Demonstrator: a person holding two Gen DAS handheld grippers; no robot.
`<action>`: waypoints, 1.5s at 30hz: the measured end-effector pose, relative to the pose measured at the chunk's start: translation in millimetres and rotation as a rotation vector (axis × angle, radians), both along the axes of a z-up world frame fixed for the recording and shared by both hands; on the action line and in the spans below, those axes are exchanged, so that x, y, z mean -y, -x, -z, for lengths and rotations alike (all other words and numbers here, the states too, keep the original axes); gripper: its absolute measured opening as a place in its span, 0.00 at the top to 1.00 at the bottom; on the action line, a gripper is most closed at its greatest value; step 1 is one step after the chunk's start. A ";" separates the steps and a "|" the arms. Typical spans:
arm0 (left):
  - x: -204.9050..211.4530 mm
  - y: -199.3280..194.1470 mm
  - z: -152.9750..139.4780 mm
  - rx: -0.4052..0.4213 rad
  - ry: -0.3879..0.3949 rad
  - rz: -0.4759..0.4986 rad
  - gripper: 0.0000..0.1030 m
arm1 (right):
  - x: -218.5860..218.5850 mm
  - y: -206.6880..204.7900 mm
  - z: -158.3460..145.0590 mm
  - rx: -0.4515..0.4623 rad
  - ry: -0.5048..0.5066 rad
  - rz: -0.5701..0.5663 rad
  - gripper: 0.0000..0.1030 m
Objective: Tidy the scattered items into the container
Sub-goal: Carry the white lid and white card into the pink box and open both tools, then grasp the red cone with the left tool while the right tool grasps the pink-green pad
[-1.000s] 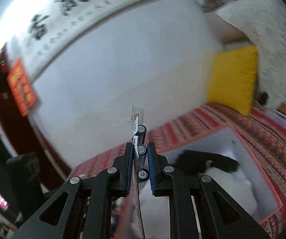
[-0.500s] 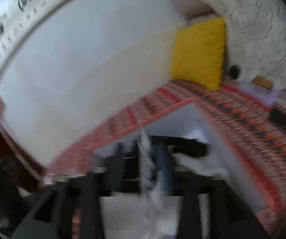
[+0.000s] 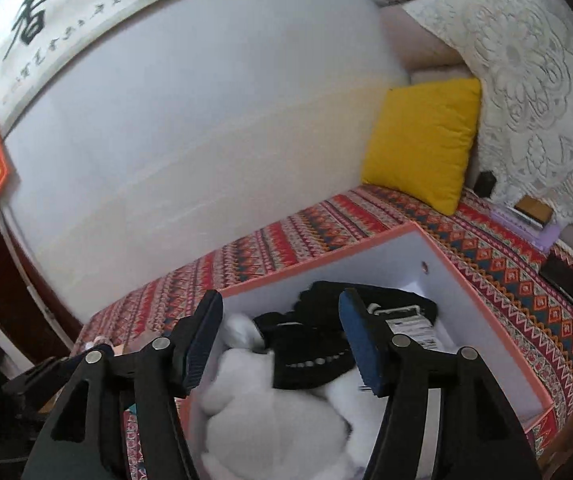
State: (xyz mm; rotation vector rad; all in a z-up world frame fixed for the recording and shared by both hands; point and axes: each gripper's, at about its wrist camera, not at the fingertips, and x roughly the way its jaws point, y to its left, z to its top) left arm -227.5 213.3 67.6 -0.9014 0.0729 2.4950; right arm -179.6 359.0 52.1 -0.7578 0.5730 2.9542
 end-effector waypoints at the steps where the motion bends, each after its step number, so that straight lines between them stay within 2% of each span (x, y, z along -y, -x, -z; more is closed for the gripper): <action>1: 3.9 -2.9 -2.3 -0.010 0.002 -0.009 0.26 | 8.3 -0.1 -2.2 -0.001 -0.015 -0.007 0.34; 4: 22.1 -14.2 -6.8 -0.027 0.003 -0.033 0.26 | 35.7 -2.7 -9.5 0.000 -0.065 -0.025 0.28; 7: 49.3 -28.4 -7.8 -0.027 -0.004 -0.055 0.26 | 74.5 -11.1 -18.6 -0.006 -0.141 -0.054 0.18; 9: 74.1 -36.5 -3.3 -0.012 -0.010 -0.086 0.23 | 107.5 -17.5 -22.3 -0.017 -0.203 -0.096 0.07; 11: 108.5 -42.9 6.1 0.019 -0.012 -0.134 0.22 | 139.3 -20.8 -22.4 -0.028 -0.260 -0.146 0.02; 14: 155.9 -50.2 23.4 0.048 0.010 -0.207 0.22 | 184.1 -18.5 -14.8 -0.018 -0.290 -0.248 0.01; 18: 233.8 -53.9 61.4 0.112 0.061 -0.339 0.22 | 227.3 -4.9 10.1 0.090 -0.240 -0.361 0.01; 22: 305.8 -54.9 102.5 0.213 0.054 -0.468 0.22 | 262.4 4.3 46.1 0.206 -0.186 -0.431 0.02; 25: 349.5 -55.5 121.4 0.259 0.032 -0.554 0.22 | 287.3 10.1 63.0 0.242 -0.188 -0.476 0.02; 30: 431.4 -28.3 138.3 0.304 -0.016 -0.686 0.22 | 311.0 21.4 70.3 0.236 -0.150 -0.515 0.03; 33: 482.6 -2.1 150.6 0.334 -0.062 -0.775 0.22 | 327.4 29.6 75.9 0.249 -0.139 -0.539 0.12; 36: 506.9 29.6 166.2 0.353 -0.080 -0.822 0.22 | 346.1 37.6 86.3 0.281 -0.153 -0.574 0.18; 40: 522.9 68.6 200.5 0.430 -0.113 -0.832 0.22 | 362.6 43.5 109.1 0.341 -0.197 -0.608 0.23; 44: 527.7 87.0 219.0 0.420 -0.033 -0.877 0.22 | 374.3 50.3 123.3 0.379 -0.227 -0.632 0.29; 45: 525.9 89.4 218.9 0.400 -0.004 -0.877 0.22 | 377.6 51.9 125.8 0.383 -0.233 -0.641 0.33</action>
